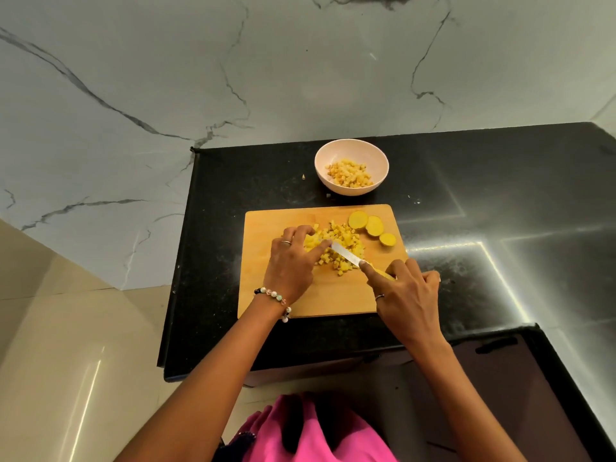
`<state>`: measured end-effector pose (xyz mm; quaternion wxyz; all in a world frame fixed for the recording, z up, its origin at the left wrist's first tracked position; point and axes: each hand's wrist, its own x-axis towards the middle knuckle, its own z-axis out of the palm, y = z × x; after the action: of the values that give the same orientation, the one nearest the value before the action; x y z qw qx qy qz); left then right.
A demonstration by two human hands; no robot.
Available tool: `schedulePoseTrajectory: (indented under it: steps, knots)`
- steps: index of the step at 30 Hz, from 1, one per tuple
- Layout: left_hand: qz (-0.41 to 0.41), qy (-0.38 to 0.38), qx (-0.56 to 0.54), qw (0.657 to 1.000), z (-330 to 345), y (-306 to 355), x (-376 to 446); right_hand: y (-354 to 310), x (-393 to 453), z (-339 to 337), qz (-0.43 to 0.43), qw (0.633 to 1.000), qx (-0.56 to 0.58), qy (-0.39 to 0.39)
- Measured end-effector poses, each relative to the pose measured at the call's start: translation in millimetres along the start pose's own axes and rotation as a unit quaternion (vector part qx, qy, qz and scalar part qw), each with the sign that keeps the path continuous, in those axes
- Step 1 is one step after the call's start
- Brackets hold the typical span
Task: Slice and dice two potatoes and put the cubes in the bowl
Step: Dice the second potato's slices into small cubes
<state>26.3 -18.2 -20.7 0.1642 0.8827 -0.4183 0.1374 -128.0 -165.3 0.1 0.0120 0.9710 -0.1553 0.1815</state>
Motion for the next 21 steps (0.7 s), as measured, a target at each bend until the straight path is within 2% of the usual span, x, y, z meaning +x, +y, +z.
schedulePoseTrajectory:
  steps: [5, 7, 10, 13, 16, 19, 21]
  knots:
    - [-0.024, 0.002, 0.001, 1.0, 6.6, -6.1, -0.9, 10.3, -3.3, 2.1, 0.033, 0.999, 0.036, 0.0]
    - [-0.039, -0.003, -0.03, 0.999, 9.0, -4.7, 1.4, 13.0, -3.3, 4.8, 0.043, 0.997, 0.068, -0.002]
    - [-0.106, 0.012, -0.106, 0.989, 9.3, 1.7, 9.9, 18.2, -1.1, 7.1, 0.075, 0.986, 0.146, -0.035]
    - [-0.201, 0.003, -0.172, 0.964, 3.5, 10.2, 26.7, 24.6, 0.8, 4.5, 0.149, 0.949, 0.269, -0.064]
    - [-0.308, -0.036, -0.209, 0.927, 1.0, 16.2, 47.9, 33.0, 2.6, 1.5, 0.22, 0.897, 0.381, -0.039]
    - [-0.338, -0.088, -0.207, 0.914, 2.7, 24.2, 63.7, 42.2, 3.0, 3.6, 0.255, 0.875, 0.41, -0.047]
    - [-0.316, -0.108, -0.178, 0.926, 4.6, 31.7, 71.8, 47.7, 3.6, 5.5, 0.276, 0.858, 0.431, -0.051]
